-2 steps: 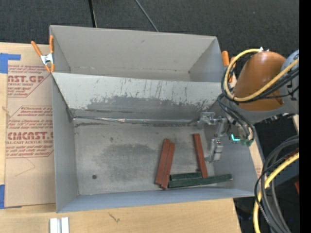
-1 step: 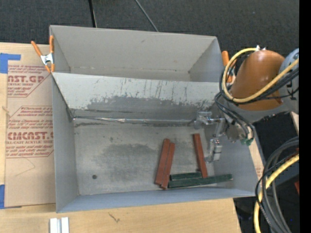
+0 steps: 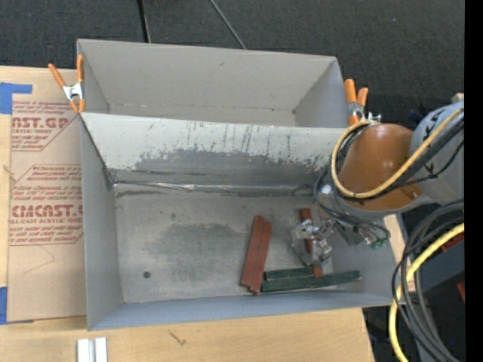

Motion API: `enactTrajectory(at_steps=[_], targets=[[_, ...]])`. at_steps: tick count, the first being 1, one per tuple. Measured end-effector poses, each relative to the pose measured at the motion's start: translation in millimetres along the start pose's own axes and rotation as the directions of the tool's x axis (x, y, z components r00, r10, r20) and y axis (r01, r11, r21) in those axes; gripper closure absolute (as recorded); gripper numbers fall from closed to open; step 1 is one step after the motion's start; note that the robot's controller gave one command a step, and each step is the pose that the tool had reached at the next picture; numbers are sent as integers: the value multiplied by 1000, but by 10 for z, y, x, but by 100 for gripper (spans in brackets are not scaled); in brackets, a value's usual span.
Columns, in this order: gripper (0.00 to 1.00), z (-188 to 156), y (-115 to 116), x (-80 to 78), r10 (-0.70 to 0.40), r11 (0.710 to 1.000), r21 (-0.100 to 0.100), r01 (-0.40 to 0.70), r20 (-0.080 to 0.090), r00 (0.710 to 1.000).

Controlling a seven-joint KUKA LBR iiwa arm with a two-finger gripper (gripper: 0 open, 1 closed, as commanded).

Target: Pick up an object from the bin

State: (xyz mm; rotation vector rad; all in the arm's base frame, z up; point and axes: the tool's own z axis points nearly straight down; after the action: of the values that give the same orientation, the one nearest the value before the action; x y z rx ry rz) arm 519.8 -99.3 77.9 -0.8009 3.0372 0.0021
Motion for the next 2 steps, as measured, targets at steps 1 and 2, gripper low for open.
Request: enactTrajectory(at_steps=[1, 2], targets=[[0, -6, -3, -14, -1, 1000, 3, 1, 4, 1000], [0, -7, -3, -13, -1, 1000, 3, 1, 4, 1000]])
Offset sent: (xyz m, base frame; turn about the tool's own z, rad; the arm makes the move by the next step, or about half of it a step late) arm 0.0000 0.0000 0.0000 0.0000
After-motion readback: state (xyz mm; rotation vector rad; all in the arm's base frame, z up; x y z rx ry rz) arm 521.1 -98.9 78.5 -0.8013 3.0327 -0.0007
